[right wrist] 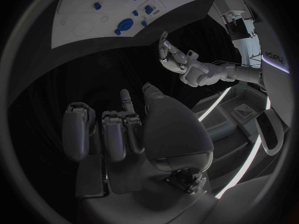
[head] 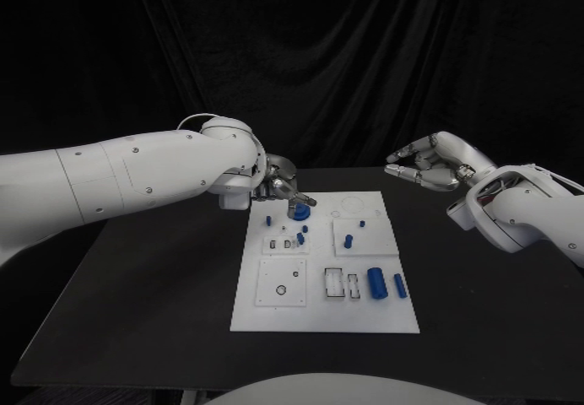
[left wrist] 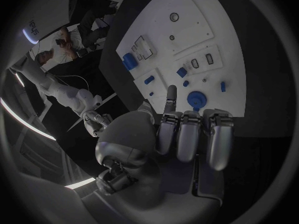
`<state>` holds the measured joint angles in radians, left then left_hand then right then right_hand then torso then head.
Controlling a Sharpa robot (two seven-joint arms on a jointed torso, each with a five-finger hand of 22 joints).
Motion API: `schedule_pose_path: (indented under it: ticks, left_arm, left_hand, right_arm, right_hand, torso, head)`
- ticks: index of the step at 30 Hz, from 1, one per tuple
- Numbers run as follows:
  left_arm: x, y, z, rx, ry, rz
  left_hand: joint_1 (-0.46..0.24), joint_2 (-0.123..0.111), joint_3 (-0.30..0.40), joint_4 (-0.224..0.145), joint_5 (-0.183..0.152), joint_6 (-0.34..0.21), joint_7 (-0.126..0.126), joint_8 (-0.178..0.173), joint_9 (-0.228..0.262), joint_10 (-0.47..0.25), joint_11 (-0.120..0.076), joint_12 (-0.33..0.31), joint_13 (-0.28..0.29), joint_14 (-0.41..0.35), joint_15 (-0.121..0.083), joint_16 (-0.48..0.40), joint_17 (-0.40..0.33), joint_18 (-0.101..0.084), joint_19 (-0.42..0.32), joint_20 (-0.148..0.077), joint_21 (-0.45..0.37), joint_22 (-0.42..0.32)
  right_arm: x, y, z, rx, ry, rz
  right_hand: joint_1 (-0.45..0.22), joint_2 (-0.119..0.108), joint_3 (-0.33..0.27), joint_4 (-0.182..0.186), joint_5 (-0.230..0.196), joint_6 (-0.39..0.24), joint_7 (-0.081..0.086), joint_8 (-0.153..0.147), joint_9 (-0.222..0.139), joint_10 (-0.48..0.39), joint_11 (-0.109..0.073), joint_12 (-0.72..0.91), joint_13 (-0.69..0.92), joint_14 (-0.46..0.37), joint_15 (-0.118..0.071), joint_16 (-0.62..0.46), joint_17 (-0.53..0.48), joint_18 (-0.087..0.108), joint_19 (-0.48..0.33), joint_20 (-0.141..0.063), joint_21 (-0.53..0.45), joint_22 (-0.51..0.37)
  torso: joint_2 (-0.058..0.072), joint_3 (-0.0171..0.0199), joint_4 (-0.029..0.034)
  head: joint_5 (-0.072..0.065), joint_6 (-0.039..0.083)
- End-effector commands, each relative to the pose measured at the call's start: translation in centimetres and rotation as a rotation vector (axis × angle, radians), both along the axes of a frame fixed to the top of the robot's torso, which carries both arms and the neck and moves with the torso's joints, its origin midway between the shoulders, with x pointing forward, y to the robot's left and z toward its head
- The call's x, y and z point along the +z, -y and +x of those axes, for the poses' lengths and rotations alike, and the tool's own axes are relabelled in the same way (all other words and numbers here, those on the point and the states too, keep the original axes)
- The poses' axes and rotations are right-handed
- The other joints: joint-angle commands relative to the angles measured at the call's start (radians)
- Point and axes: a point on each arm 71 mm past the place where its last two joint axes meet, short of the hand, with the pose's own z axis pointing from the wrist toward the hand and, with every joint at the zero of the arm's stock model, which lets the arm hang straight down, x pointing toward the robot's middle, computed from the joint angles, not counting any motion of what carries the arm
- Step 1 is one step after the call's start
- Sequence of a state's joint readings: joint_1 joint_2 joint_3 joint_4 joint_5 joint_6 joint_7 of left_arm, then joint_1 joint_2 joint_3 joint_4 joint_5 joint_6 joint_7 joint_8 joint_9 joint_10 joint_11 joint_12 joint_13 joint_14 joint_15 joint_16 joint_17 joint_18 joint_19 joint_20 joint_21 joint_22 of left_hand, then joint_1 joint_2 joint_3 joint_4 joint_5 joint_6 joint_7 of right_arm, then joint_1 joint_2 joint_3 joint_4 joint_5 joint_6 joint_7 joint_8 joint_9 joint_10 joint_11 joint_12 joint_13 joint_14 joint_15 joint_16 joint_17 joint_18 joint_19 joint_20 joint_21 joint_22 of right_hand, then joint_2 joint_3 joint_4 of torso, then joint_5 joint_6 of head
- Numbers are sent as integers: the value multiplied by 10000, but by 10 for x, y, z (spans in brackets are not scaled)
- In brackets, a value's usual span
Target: Assemble the parts on the task board
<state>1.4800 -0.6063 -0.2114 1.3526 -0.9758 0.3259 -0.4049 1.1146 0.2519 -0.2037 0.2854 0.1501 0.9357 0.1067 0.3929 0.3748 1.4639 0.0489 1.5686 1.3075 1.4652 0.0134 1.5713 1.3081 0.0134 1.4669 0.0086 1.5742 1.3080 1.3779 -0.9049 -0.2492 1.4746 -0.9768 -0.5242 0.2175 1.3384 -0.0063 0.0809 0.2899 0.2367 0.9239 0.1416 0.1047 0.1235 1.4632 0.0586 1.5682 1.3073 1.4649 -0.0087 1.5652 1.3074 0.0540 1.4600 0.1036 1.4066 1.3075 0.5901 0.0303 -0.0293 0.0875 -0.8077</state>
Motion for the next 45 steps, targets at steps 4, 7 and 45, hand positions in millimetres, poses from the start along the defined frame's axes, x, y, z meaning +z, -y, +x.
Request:
schedule_pose_path:
  ticks: [4,7,45]
  left_arm:
    - [-11,3,-2,907,-1130,773]
    - [-17,2,-1,1248,-1398,1190]
    - [-67,0,-3,3132,-2208,-158]
  left_hand:
    - [-75,-83,-72,-23,-64,-271,-71,489,748,1069,-104,22,2633,1056,-107,-5,2627,-134,1039,-105,-34,2628]
    - [-205,-52,-90,16,-57,-300,-96,648,1010,1069,-126,22,2633,1056,-127,-5,2627,-134,1039,-123,-34,2628]
    - [223,-322,604,-562,1012,-548,-147,290,1663,1069,-217,22,2633,1056,-264,-5,2627,-134,1039,-262,-34,2628]
  right_arm:
    - [-6,4,-2,-307,-735,-231]
    - [-6,5,-3,-367,-843,-266]
    - [-10,5,-1,-382,-1280,-449]
  right_hand:
    - [109,10,65,-9,77,83,1,-43,-9,1076,50,26,2635,1059,51,56,2634,-123,237,9,-4,2090]
    - [134,16,73,-11,146,94,0,-53,-11,1076,49,26,2635,1059,49,56,2634,-120,233,9,-11,2087]
    - [301,34,142,-13,567,155,-2,-122,-29,1076,43,26,2635,1059,44,56,2634,-103,197,4,-68,2063]
  torso:
    - [31,-52,-2]
    - [46,-29,16]
    - [234,-17,-11]
  head:
    - [-4,-87]
    - [-41,-185]
    - [169,-649]
